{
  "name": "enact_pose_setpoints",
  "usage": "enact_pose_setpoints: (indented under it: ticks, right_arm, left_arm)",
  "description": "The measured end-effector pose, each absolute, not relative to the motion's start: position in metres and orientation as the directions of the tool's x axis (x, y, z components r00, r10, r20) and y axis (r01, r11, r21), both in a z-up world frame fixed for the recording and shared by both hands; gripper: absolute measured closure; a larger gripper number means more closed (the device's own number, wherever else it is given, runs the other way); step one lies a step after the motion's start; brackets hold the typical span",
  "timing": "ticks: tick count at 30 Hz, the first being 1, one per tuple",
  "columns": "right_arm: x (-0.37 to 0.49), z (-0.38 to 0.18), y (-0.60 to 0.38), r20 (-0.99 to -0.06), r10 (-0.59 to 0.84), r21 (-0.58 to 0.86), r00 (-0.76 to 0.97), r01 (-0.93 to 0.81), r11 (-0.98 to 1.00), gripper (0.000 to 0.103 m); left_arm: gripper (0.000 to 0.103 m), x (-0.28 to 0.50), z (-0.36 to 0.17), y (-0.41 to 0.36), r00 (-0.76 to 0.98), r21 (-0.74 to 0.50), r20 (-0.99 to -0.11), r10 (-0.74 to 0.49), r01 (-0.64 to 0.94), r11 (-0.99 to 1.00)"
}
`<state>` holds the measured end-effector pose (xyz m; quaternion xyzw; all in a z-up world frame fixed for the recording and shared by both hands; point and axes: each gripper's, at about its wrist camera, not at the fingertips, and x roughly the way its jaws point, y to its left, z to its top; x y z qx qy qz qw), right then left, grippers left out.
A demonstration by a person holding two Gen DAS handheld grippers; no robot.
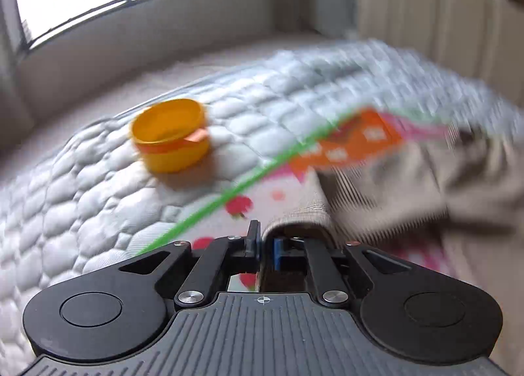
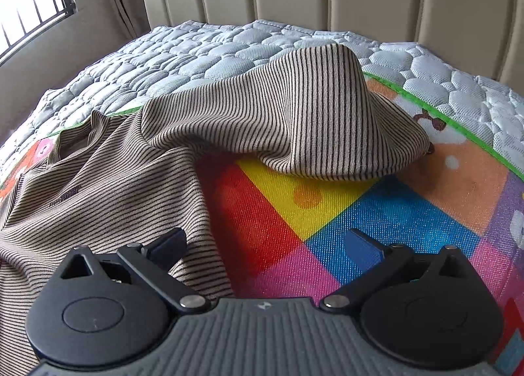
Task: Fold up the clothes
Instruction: 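Grasp a shirt sleeve cuff with the left tool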
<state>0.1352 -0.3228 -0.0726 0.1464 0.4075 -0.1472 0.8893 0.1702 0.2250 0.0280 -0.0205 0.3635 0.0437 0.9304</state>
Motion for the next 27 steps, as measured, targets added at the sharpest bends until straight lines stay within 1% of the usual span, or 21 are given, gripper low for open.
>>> enact_pose_setpoints:
  ticks: [1, 2, 4, 5, 7, 9, 10, 12, 14, 15, 16, 19, 20, 21, 22, 23, 24, 25, 26, 27]
  right_arm:
    - [0.135, -0.074, -0.323, -0.771, -0.142, 0.140, 0.620, 0.383, 0.913, 0.000]
    - [0.135, -0.075, -0.323, -0.775, -0.141, 0.140, 0.616, 0.385, 0.912, 0.000]
    - [0.135, -0.075, -0.322, -0.775, -0.140, 0.135, 0.616, 0.377, 0.916, 0.000]
    - [0.135, -0.076, -0.321, -0.776, -0.139, 0.131, 0.615, 0.372, 0.919, 0.000]
    - [0.135, -0.076, -0.320, -0.778, -0.141, 0.121, 0.612, 0.366, 0.923, 0.000]
    - [0.135, -0.076, -0.318, -0.779, -0.143, 0.112, 0.610, 0.360, 0.926, 0.000]
    - [0.136, -0.076, -0.318, -0.779, -0.143, 0.111, 0.610, 0.359, 0.927, 0.000]
    - [0.136, -0.076, -0.318, -0.779, -0.140, 0.114, 0.611, 0.359, 0.926, 0.000]
    - [0.136, -0.076, -0.319, -0.779, -0.137, 0.120, 0.612, 0.359, 0.926, 0.000]
    - [0.136, -0.077, -0.320, -0.778, -0.134, 0.122, 0.613, 0.358, 0.926, 0.000]
    - [0.136, -0.077, -0.320, -0.778, -0.132, 0.125, 0.614, 0.357, 0.926, 0.000]
    - [0.137, -0.078, -0.321, -0.777, -0.125, 0.133, 0.618, 0.355, 0.925, 0.000]
    - [0.137, -0.078, -0.322, -0.776, -0.122, 0.136, 0.619, 0.354, 0.925, 0.000]
    - [0.137, -0.078, -0.322, -0.776, -0.120, 0.139, 0.620, 0.353, 0.925, 0.000]
    - [0.137, -0.078, -0.322, -0.775, -0.118, 0.142, 0.621, 0.352, 0.925, 0.000]
    - [0.138, -0.079, -0.323, -0.775, -0.115, 0.145, 0.622, 0.351, 0.925, 0.000]
    - [0.138, -0.079, -0.323, -0.774, -0.113, 0.147, 0.623, 0.350, 0.925, 0.000]
    - [0.138, -0.079, -0.324, -0.773, -0.108, 0.155, 0.626, 0.351, 0.924, 0.000]
    - [0.138, -0.079, -0.326, -0.771, -0.102, 0.165, 0.629, 0.352, 0.921, 0.000]
    - [0.138, -0.078, -0.328, -0.769, -0.094, 0.178, 0.632, 0.353, 0.919, 0.000]
  left_arm:
    - [0.063, 0.174, 0.037, 0.245, 0.736, -0.080, -0.671, 0.090, -0.192, 0.978]
    - [0.048, 0.178, 0.046, 0.265, 0.738, -0.154, -0.665, 0.114, -0.284, 0.946]
    - [0.042, 0.176, 0.053, 0.288, 0.736, -0.221, -0.663, 0.137, -0.366, 0.904]
    - [0.035, 0.172, 0.053, 0.297, 0.736, -0.260, -0.666, 0.121, -0.381, 0.887]
    - [0.029, 0.165, 0.044, 0.304, 0.736, -0.388, -0.676, 0.021, -0.380, 0.840]
    - [0.029, 0.158, 0.025, 0.302, 0.727, -0.540, -0.676, -0.118, -0.381, 0.751]
    - [0.029, 0.156, 0.011, 0.295, 0.715, -0.598, -0.677, -0.174, -0.397, 0.697]
    - [0.029, 0.155, -0.019, 0.281, 0.686, -0.672, -0.682, -0.254, -0.449, 0.589]
    - [0.031, 0.158, -0.043, 0.266, 0.667, -0.700, -0.688, -0.286, -0.506, 0.504]
    - [0.031, 0.159, -0.053, 0.259, 0.666, -0.704, -0.691, -0.282, -0.529, 0.474]
    - [0.032, 0.160, -0.059, 0.252, 0.671, -0.698, -0.696, -0.255, -0.549, 0.459]
    - [0.033, 0.165, -0.066, 0.235, 0.697, -0.663, -0.706, -0.122, -0.592, 0.458]
    - [0.035, 0.168, -0.064, 0.229, 0.699, -0.639, -0.711, -0.073, -0.599, 0.483]
    - [0.040, 0.171, -0.060, 0.222, 0.698, -0.601, -0.716, -0.020, -0.601, 0.527]
    - [0.059, 0.177, -0.055, 0.215, 0.695, -0.548, -0.718, 0.038, -0.599, 0.584]
    - [0.074, 0.184, -0.050, 0.208, 0.690, -0.478, -0.717, 0.100, -0.591, 0.649]
    - [0.076, 0.191, -0.047, 0.201, 0.685, -0.407, -0.711, 0.157, -0.583, 0.703]
    - [0.080, 0.198, -0.043, 0.195, 0.683, -0.351, -0.705, 0.193, -0.572, 0.742]
    - [0.087, 0.204, -0.039, 0.191, 0.683, -0.307, -0.697, 0.216, -0.557, 0.772]
    - [0.088, 0.209, -0.032, 0.185, 0.691, -0.274, -0.684, 0.232, -0.538, 0.797]
